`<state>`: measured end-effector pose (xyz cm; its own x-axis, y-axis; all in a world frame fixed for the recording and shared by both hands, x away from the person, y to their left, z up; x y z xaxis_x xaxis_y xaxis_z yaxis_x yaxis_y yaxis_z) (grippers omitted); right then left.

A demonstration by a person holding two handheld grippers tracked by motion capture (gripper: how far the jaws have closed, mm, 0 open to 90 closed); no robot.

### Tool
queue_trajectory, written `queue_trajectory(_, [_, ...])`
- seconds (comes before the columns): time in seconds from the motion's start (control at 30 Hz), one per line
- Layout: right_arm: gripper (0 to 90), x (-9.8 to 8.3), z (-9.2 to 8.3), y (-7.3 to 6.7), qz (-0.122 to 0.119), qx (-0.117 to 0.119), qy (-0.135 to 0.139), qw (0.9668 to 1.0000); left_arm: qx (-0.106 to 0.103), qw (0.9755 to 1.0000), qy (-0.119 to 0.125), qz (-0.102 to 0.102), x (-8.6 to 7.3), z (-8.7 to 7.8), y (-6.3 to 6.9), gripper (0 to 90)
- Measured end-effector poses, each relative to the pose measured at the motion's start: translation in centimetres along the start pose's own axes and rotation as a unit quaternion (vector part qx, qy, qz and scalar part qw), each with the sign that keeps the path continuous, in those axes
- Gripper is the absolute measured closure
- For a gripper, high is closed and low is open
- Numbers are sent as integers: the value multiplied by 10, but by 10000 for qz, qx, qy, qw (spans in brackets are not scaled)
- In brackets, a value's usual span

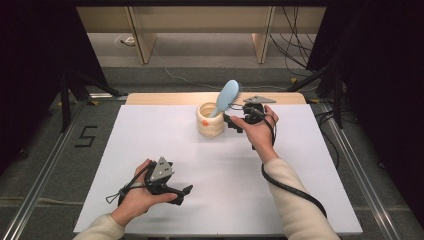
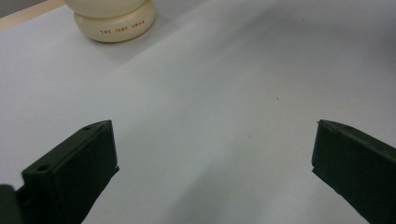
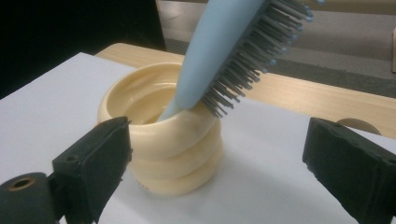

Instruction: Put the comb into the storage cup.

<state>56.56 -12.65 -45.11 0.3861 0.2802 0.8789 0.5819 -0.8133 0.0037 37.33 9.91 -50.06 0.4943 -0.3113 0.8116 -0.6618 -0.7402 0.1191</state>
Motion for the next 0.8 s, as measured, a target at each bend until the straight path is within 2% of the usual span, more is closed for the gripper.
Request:
queue_trajectory(0.43, [88,-14,-28,13,18,-10,39,10000,11,10000,9,-3,0,0,0,0])
queue_trajectory(0.8, [88,-39,-52,19,56,-45,130,9999,18,10000,-14,-4,-1,0,-1,0])
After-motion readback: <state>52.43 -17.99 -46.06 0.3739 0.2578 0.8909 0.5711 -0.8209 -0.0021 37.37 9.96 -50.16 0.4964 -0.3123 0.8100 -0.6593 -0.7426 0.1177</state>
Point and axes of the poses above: each handheld gripper's, and its own axes: z roughly forward along the jaws, x roughly out of its top, y roughly to its right, the point moved 7 cm from there along z, roughly forward along the jaws, and after that the axes turned 8 degrees about -z, right-handed, at the moved point
